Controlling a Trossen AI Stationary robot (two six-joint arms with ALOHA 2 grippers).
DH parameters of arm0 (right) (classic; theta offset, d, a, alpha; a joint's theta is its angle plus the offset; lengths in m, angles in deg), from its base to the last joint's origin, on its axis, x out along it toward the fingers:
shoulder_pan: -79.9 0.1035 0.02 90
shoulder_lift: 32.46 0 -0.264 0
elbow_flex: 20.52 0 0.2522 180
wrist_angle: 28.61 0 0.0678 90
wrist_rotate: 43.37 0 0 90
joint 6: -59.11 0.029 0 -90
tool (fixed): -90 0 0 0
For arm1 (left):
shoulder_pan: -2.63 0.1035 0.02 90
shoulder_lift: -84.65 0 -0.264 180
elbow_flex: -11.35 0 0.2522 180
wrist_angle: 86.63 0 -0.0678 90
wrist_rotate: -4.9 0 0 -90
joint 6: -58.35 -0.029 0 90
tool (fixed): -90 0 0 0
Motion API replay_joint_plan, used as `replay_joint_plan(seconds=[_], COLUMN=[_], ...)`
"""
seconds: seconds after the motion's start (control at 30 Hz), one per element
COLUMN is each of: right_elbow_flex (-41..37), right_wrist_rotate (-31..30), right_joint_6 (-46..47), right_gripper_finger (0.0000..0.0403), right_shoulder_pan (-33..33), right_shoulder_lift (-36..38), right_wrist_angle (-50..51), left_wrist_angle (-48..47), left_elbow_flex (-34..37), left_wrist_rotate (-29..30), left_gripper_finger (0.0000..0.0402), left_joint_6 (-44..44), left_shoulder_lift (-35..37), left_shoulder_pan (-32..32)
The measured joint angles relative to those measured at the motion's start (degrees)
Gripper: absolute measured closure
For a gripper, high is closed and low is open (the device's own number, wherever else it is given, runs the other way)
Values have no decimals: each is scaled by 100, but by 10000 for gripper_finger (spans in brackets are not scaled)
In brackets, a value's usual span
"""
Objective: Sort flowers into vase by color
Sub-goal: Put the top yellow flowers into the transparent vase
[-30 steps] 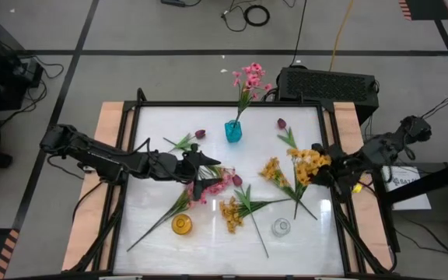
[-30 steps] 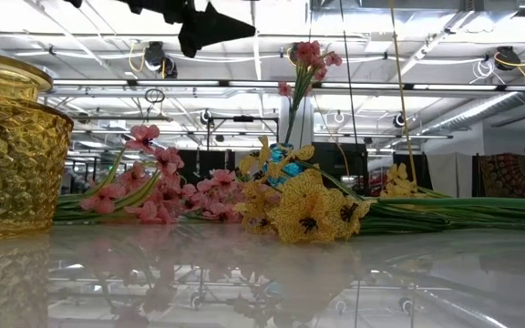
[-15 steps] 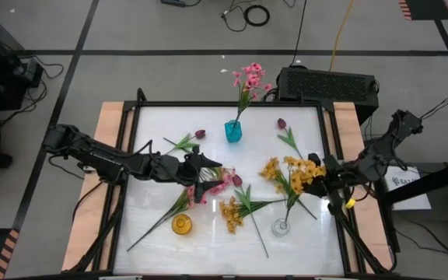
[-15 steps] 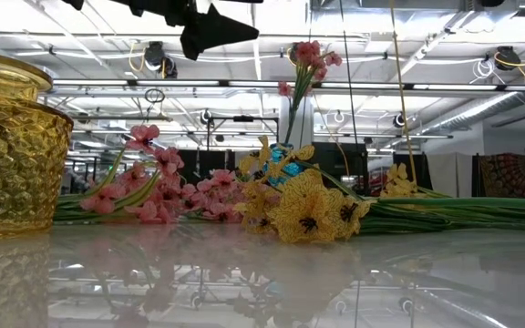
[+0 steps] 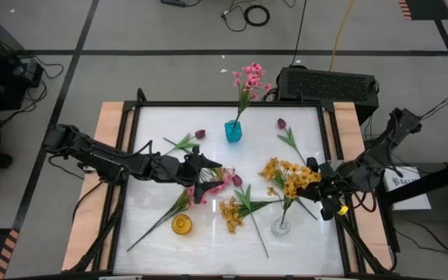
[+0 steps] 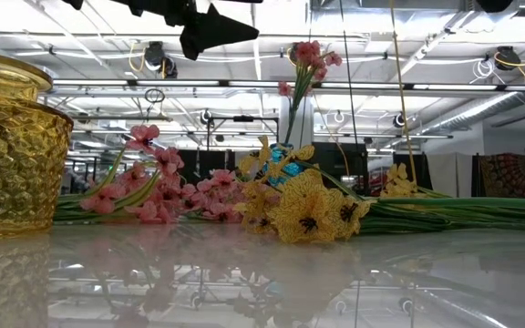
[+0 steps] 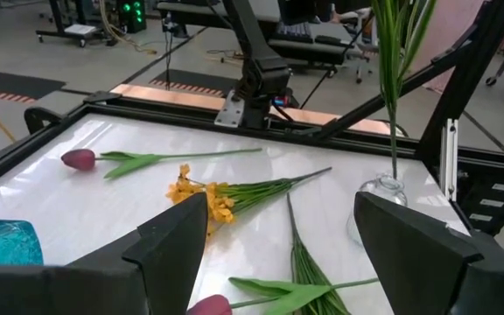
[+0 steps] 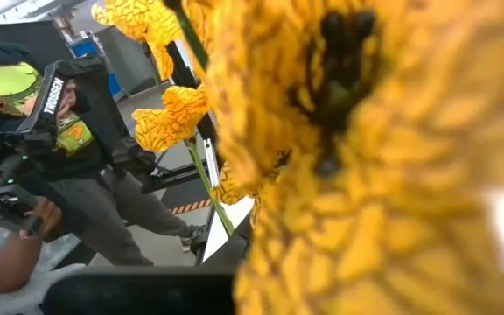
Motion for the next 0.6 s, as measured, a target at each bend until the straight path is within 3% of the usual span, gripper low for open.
replay_joint_plan(seconds=[0.27,0.6], right_elbow_flex=[0,0], right_wrist_rotate=[-152,-290], right_joint_6=[234,121], right_gripper_finger=[395,395], right_shoulder_pan=[128,346], right_shoulder_lift=[-48,-81], right_wrist_angle=[420,228], left_wrist_angle=[0,0], left_elbow_flex=[0,0], left_wrist_rotate=[-2,-2], left_gripper_finger=[107,107], left_joint_6=[-4,0], left_shoulder_lift=[0,0], left_shoulder_pan=[0,-1])
